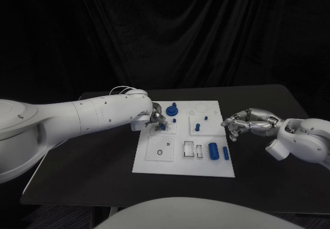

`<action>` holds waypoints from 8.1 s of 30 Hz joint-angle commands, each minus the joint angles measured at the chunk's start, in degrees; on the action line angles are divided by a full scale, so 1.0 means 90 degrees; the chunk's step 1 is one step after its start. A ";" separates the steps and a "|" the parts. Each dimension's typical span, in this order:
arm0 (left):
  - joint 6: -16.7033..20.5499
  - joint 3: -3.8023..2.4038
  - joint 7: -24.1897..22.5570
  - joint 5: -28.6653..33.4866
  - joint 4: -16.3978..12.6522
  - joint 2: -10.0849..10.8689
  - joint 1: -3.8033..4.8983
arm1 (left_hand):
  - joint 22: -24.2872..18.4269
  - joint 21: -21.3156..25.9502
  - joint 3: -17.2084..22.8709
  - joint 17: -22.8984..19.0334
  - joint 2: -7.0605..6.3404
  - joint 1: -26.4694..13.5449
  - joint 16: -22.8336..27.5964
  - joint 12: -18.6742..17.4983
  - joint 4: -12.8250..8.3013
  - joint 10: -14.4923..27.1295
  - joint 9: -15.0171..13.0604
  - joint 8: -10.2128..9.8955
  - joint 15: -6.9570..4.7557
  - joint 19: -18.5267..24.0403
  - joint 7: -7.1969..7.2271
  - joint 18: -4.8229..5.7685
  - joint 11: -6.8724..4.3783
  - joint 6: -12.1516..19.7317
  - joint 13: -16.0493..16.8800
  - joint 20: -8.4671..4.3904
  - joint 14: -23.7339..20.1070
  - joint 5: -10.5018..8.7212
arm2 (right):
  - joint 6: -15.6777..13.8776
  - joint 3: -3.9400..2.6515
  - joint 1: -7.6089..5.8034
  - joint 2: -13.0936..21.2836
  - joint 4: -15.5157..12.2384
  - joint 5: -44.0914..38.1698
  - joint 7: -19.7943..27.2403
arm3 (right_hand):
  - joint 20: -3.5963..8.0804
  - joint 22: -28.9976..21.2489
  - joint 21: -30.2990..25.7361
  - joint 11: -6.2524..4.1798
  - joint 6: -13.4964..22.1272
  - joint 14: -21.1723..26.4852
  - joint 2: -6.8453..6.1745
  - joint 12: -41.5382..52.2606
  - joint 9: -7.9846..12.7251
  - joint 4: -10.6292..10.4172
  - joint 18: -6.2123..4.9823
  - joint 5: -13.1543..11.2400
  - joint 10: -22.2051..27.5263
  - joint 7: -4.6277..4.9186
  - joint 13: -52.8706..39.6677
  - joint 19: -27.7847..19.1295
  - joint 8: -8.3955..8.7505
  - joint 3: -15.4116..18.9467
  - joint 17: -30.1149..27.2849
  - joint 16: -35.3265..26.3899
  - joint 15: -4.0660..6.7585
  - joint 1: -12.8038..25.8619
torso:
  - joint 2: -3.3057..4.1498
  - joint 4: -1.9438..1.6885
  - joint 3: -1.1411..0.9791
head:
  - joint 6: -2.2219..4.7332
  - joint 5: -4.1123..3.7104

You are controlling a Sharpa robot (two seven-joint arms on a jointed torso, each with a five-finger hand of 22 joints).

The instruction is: Assemble the parts on the task board

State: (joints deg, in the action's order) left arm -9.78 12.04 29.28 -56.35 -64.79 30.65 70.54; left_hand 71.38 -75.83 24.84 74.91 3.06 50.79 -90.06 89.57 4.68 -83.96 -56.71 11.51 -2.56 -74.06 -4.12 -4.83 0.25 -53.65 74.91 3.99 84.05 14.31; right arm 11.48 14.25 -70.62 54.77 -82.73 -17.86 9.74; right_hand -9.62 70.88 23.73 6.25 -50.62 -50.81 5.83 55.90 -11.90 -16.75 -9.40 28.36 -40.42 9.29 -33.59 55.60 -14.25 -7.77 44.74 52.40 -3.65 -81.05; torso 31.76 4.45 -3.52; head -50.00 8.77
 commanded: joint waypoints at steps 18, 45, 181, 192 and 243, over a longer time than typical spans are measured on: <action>-0.0075 0.0005 0.0003 0.0012 -0.0026 -0.0014 -0.0064 | -0.0030 0.0070 -0.0121 0.1677 -0.0020 -0.0044 0.0007 -0.0046 0.0154 -0.0570 0.0061 -0.0113 0.0034 0.0025 -0.0056 -0.0058 0.0048 -0.0017 0.1596 0.0022 0.0661 -0.0141 | 0.0127 -0.0004 0.0019 0.0023 -0.0020 -0.0007 -0.0165 | -0.0006 -0.0008 -0.0044 0.0004 0.0046 0.0058 0.0007 -0.0038 -0.0003 -0.0001 -0.0091 -0.0030 0.0066 0.0009 0.0012 -0.0063 -0.0041 -0.0021 -0.0009 -0.0035 0.0005 0.0064 | 0.0000 0.0003 -0.0001 | 0.0000 0.0020; -0.0364 0.0005 -0.0012 0.0012 -0.0033 0.0064 -0.0079 | -0.0078 0.0185 -0.0300 0.1677 -0.0015 0.0304 0.0007 -0.0107 0.0093 -0.0506 -0.0052 -0.0138 0.0031 0.0104 -0.0032 -0.0084 0.0033 -0.0052 0.1548 0.0027 0.0661 0.0005 | 0.0207 -0.0004 0.0023 0.0013 -0.0001 -0.0008 -0.0278 | -0.0015 -0.0018 -0.0069 0.0014 0.0058 0.0081 0.0023 -0.0036 0.0000 -0.0006 -0.0092 -0.0057 0.0073 0.0017 0.0042 -0.0075 -0.0046 -0.0014 -0.0031 -0.0027 -0.0004 0.0097 | -0.0005 0.0009 0.0001 | 0.0000 0.0007; 0.0620 0.0006 -0.0732 0.0012 -0.0745 0.0768 -0.0122 | 0.0334 0.0363 -0.2620 0.1677 0.0474 0.1066 0.0007 -0.0102 0.1101 -0.0522 -0.0796 -0.0103 -0.0007 -0.0082 0.0005 -0.0062 -0.0001 -0.0057 0.1563 -0.0015 0.0661 -0.0360 | 0.0696 -0.0004 0.0038 0.0032 0.0024 -0.0010 -0.0901 | -0.0122 -0.0196 -0.0388 0.0097 0.0205 0.0416 0.0208 -0.0043 0.0055 -0.0014 -0.0097 -0.0335 0.0226 0.0080 0.0379 -0.0207 -0.0064 0.0128 -0.0355 -0.0007 -0.0105 0.0543 | -0.0001 0.0032 0.0001 | 0.0000 0.0082; 0.0601 0.0006 -0.0771 0.0012 -0.0659 0.0674 -0.0124 | 0.0337 0.0367 -0.2605 0.1677 0.0492 0.1089 0.0007 -0.0097 0.1095 -0.0527 -0.0780 -0.0112 -0.0005 -0.0080 0.0005 -0.0062 -0.0001 -0.0063 0.1567 -0.0014 0.0661 -0.0354 | 0.0727 -0.0004 0.0038 0.0019 0.0041 -0.0010 -0.0911 | -0.0124 -0.0201 -0.0397 0.0100 0.0212 0.0423 0.0217 -0.0041 0.0058 -0.0014 -0.0097 -0.0336 0.0232 0.0083 0.0388 -0.0209 -0.0063 0.0131 -0.0366 -0.0005 -0.0108 0.0553 | -0.0005 0.0013 0.0003 | 0.0000 0.0049; 0.0550 0.0005 -0.0889 0.0012 -0.0382 0.0414 -0.0126 | 0.0341 0.0403 -0.2513 0.1677 0.0538 0.1264 0.0007 -0.0111 0.0977 -0.0513 -0.0791 -0.0074 -0.0009 -0.0061 0.0023 -0.0067 -0.0010 -0.0144 0.1558 -0.0013 0.0661 -0.0301 | 0.0882 -0.0004 0.0053 0.0005 0.0065 -0.0010 -0.1107 | -0.0149 -0.0254 -0.0480 0.0127 0.0260 0.0513 0.0265 -0.0029 0.0077 -0.0013 -0.0094 -0.0378 0.0315 0.0106 0.0456 -0.0241 -0.0059 0.0170 -0.0457 -0.0001 -0.0137 0.0638 | 0.0000 0.0012 0.0004 | 0.0000 0.0018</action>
State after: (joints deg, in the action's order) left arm -4.31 12.13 22.25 -56.37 -68.26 34.50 69.53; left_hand 74.40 -72.41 2.25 74.90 7.86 61.52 -90.06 88.90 13.83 -83.94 -63.76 10.64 -2.14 -74.97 -3.88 -4.84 0.65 -54.47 74.91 3.89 84.04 11.32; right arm 18.47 14.25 -70.33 54.79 -82.13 -17.96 0.77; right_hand -11.06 68.64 19.74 7.48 -48.62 -46.72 8.44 55.69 -11.26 -16.91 -9.39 25.25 -37.96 10.16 -29.54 53.75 -14.48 -6.65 40.67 52.40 -4.87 -75.84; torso 31.77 4.53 -3.48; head -50.00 8.93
